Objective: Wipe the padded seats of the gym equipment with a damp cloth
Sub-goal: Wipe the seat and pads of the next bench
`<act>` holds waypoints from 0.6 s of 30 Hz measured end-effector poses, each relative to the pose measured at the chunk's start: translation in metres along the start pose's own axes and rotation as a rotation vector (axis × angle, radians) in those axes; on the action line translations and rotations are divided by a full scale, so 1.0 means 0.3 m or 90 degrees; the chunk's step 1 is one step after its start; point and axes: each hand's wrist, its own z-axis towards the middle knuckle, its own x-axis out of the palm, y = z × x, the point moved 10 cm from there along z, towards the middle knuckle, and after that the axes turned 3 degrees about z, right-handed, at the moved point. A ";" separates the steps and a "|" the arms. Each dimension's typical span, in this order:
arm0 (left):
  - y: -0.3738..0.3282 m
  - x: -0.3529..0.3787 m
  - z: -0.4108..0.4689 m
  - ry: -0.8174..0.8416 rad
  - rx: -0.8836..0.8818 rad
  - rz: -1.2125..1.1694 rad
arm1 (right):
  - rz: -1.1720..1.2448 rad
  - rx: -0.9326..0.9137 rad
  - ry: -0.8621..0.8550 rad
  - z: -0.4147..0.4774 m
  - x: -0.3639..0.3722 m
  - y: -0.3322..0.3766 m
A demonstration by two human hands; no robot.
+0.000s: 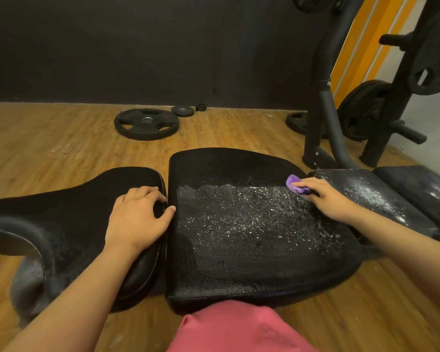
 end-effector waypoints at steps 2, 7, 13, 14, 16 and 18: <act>0.000 0.000 -0.001 0.000 0.000 0.000 | -0.018 0.007 -0.020 0.016 -0.019 -0.028; 0.005 0.001 0.000 -0.007 0.003 -0.007 | -0.049 0.091 -0.095 0.120 -0.048 -0.145; 0.007 0.001 0.007 -0.006 -0.005 0.000 | 0.008 0.152 -0.094 0.158 -0.051 -0.183; 0.007 0.001 0.008 -0.004 -0.006 0.001 | 0.017 0.148 -0.087 0.148 -0.047 -0.183; 0.006 0.001 0.010 -0.001 -0.008 0.004 | 0.029 0.131 -0.081 0.116 -0.047 -0.169; 0.006 0.002 0.011 0.003 -0.007 0.008 | 0.049 0.092 -0.077 0.072 -0.051 -0.134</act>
